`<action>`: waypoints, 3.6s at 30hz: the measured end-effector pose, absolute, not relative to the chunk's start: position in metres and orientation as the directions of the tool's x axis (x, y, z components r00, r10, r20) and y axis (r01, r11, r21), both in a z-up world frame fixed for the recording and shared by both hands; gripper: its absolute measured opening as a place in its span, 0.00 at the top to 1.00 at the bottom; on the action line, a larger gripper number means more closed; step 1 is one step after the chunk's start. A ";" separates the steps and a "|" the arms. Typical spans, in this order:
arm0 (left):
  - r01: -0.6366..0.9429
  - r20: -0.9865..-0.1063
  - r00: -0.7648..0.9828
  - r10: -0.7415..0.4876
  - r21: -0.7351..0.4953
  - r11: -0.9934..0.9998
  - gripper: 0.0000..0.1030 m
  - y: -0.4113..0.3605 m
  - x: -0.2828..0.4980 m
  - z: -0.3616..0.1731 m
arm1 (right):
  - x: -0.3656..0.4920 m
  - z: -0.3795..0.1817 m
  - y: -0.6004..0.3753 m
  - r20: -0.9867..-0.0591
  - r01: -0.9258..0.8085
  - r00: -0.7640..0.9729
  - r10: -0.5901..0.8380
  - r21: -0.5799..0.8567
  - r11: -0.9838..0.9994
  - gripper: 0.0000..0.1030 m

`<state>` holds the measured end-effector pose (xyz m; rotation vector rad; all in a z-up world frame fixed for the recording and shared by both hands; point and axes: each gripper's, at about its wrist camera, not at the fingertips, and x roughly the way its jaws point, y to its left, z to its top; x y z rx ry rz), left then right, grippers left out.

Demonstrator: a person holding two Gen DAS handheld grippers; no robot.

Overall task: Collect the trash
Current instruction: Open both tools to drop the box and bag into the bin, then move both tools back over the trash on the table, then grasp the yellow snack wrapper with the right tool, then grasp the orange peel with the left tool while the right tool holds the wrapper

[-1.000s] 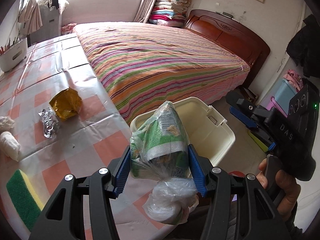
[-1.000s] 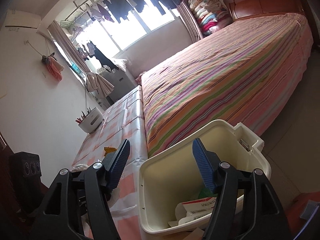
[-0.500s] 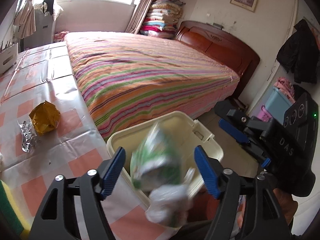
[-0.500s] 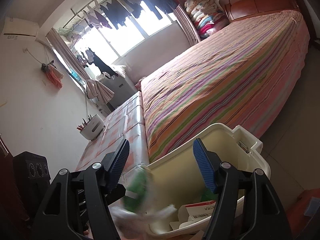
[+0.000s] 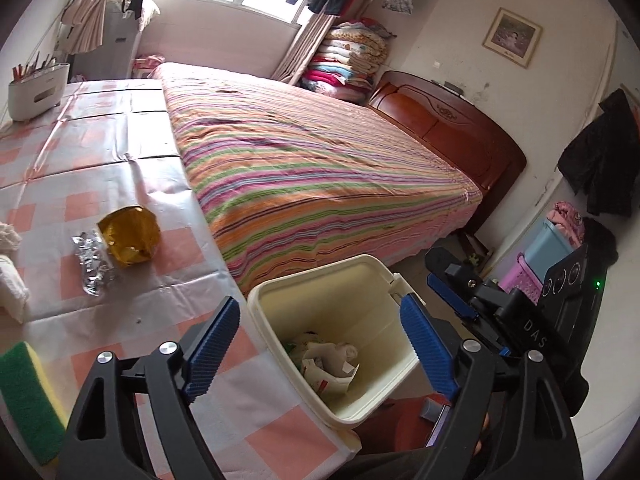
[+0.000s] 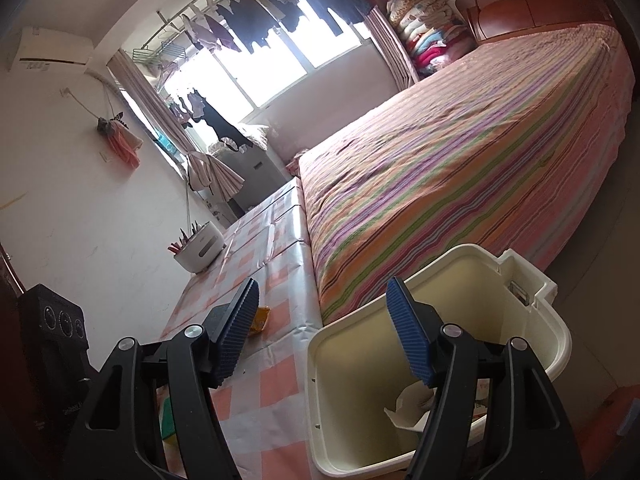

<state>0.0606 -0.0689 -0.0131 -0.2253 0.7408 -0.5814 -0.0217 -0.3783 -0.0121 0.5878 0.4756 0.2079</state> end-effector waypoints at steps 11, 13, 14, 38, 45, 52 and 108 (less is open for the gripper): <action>0.311 -0.565 0.650 -0.508 -0.412 0.856 0.17 -0.010 0.062 0.002 | -0.008 -0.009 -0.332 -0.383 -0.140 0.830 0.406 0.562 0.816 0.34; 0.282 -0.567 0.668 -0.482 -0.407 0.869 0.17 0.002 0.063 0.003 | -0.006 -0.009 -0.323 -0.385 -0.149 0.823 0.417 0.562 0.813 0.33; 0.267 -0.572 0.672 -0.471 -0.406 0.874 0.17 0.009 0.064 0.003 | -0.005 -0.009 -0.319 -0.386 -0.155 0.819 0.424 0.564 0.811 0.33; -0.163 -0.706 0.706 -0.064 -0.249 0.955 0.17 0.168 0.075 -0.006 | 0.032 -0.010 -0.210 -0.469 -0.316 0.714 0.520 0.446 0.837 0.30; -0.185 -0.709 0.702 -0.070 -0.277 0.943 0.17 0.182 0.068 -0.005 | 0.075 -0.013 -0.175 -0.543 -0.327 0.687 0.482 0.361 0.873 0.30; -0.220 -0.714 0.698 -0.045 -0.274 0.936 0.17 0.199 0.064 -0.008 | 0.118 -0.037 -0.161 -0.628 -0.260 0.657 0.418 0.332 0.907 0.30; -0.271 -0.860 0.504 0.082 -0.067 0.960 0.19 0.237 0.066 -0.091 | 0.123 -0.035 -0.158 -0.537 -0.283 0.573 0.619 0.579 0.765 0.68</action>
